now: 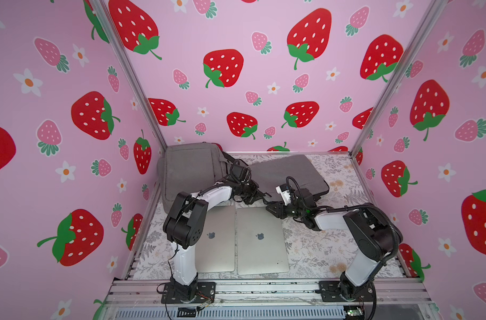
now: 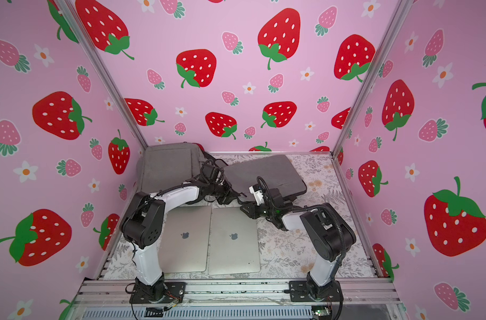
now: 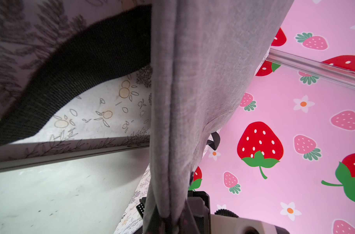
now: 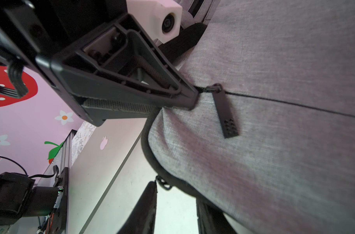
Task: Open the zippered laptop bag and take out the laptop
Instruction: Unzip the zipper on the zippered laptop bag.
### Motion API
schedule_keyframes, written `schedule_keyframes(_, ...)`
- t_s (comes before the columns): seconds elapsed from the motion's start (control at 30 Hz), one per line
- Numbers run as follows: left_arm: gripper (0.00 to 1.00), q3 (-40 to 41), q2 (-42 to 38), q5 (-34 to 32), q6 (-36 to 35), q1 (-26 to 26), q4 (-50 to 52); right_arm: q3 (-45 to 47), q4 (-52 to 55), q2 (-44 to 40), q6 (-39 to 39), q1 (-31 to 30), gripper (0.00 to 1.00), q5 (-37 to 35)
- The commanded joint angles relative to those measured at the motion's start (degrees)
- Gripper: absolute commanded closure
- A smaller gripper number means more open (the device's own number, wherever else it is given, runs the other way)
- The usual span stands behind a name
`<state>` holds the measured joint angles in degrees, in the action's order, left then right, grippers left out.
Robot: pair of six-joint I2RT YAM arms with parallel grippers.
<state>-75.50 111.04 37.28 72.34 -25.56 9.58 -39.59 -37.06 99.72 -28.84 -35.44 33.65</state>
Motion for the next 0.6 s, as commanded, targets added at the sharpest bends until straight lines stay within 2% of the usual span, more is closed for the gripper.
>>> schedule_keyframes(0.0,1.0,-3.3,-1.5,3.2,0.0,-1.0,0.9,-1.4,1.1,-3.3,2.8,-1.3,0.65,-3.1)
schedule_keyframes(0.33,1.0,-3.3,-3.3,0.9,2.3,-1.9,3.2,-2.2,9.1,-7.4,5.1,-7.2,0.64,-20.8)
schedule_keyframes(0.57,1.0,-3.8,-3.9,0.7,2.7,-3.1,3.7,-2.1,9.6,-8.2,3.4,-8.0,0.69,-25.2)
